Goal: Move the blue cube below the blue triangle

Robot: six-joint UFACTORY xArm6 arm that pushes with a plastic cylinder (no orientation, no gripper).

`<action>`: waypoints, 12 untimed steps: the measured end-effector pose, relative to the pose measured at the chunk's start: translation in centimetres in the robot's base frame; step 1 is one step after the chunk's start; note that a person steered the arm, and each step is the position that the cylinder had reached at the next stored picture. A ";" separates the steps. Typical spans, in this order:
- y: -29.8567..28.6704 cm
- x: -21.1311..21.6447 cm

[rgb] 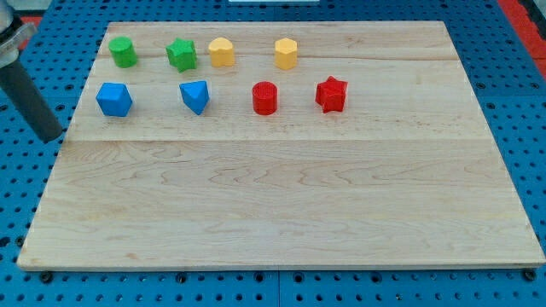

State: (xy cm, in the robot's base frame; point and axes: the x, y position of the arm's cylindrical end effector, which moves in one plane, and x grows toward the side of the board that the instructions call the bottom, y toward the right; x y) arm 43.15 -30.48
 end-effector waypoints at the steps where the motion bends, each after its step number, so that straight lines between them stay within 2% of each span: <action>1: 0.0 -1.7; 4: 0.0 -3.8; 6: 0.1 -8.0; 7: 7.6 -6.4; 8: 15.1 -1.7; 9: 18.3 3.0; 10: 14.6 1.8; 11: 17.8 1.5; 12: 17.9 -0.2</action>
State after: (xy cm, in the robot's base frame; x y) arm 42.95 -12.60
